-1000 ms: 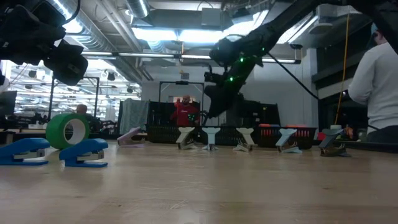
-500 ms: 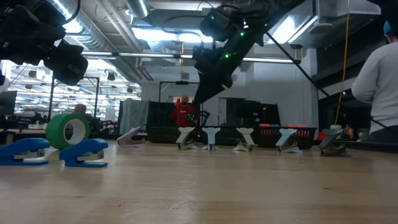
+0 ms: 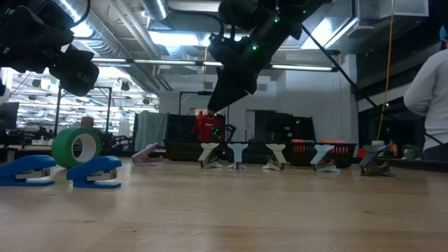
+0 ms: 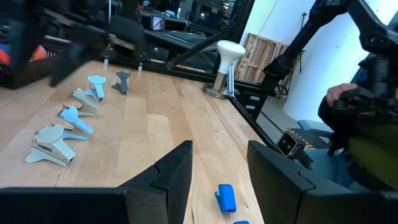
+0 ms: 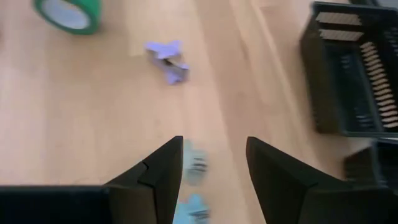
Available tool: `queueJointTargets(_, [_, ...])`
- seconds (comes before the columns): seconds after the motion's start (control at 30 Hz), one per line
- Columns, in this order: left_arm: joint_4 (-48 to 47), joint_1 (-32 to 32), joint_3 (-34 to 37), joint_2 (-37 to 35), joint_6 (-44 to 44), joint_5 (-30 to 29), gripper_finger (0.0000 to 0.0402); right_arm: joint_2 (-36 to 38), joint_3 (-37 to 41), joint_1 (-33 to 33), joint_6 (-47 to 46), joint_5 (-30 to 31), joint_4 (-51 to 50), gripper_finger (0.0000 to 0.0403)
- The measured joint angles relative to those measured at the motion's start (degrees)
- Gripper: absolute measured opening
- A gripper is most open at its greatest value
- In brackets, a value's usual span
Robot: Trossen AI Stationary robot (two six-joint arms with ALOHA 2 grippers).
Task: Pick and place Stapler, Stapler remover, tape
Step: Put the blue stapler into the middle black bin
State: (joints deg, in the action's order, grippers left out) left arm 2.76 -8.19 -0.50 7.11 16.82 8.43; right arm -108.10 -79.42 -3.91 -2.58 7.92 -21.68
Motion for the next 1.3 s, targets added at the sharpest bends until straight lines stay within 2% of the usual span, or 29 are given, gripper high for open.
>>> queueJointTargets(0.6, [0.0, 0.0, 0.0, 0.0, 0.0, 0.0, 0.015, -1.5, 0.0, 13.3, -1.5, 0.0, 2.5, 0.0181])
queueJointTargets(0.9, [0.0, 0.0, 0.0, 0.0, 0.0, 0.0, 0.015, -4.8, 0.0, 17.5, -0.9, 0.0, 9.0, 0.0181])
queueJointTargets(1.3, [0.0, 0.0, 0.0, 0.0, 0.0, 0.0, 0.015, -8.1, 0.0, 21.2, -4.8, 0.0, 14.8, 0.0181])
